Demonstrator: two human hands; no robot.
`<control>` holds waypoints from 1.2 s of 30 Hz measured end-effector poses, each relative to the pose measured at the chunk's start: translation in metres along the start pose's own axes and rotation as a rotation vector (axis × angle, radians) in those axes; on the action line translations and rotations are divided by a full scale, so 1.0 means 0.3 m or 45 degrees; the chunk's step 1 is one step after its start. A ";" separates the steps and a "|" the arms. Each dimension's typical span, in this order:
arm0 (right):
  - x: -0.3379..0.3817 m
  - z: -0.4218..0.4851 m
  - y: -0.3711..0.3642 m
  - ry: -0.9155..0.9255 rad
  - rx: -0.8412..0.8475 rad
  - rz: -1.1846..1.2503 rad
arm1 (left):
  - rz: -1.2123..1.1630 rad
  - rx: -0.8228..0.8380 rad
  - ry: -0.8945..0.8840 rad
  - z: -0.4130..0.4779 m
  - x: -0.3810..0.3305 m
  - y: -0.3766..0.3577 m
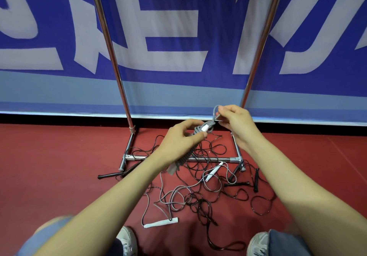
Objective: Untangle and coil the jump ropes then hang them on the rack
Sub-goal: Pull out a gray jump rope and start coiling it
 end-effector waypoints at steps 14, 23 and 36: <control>-0.082 0.021 0.056 -0.178 -0.222 0.041 | 0.014 0.197 0.297 0.013 0.109 -0.053; -0.067 0.010 -0.016 0.081 0.161 -0.290 | -0.261 0.065 0.414 0.021 0.188 -0.037; -0.138 -0.138 -0.191 0.182 1.063 -0.961 | -0.481 -0.347 0.336 0.059 0.172 0.062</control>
Point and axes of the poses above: each hand's wrist, its own z-axis towards the middle knuckle, its own y-axis out of the back of the hand, x = y × z, the point moved 6 cm from there along z, towards the middle knuckle, and after that the axes turned 11 degrees about y, right-handed, at the moved point
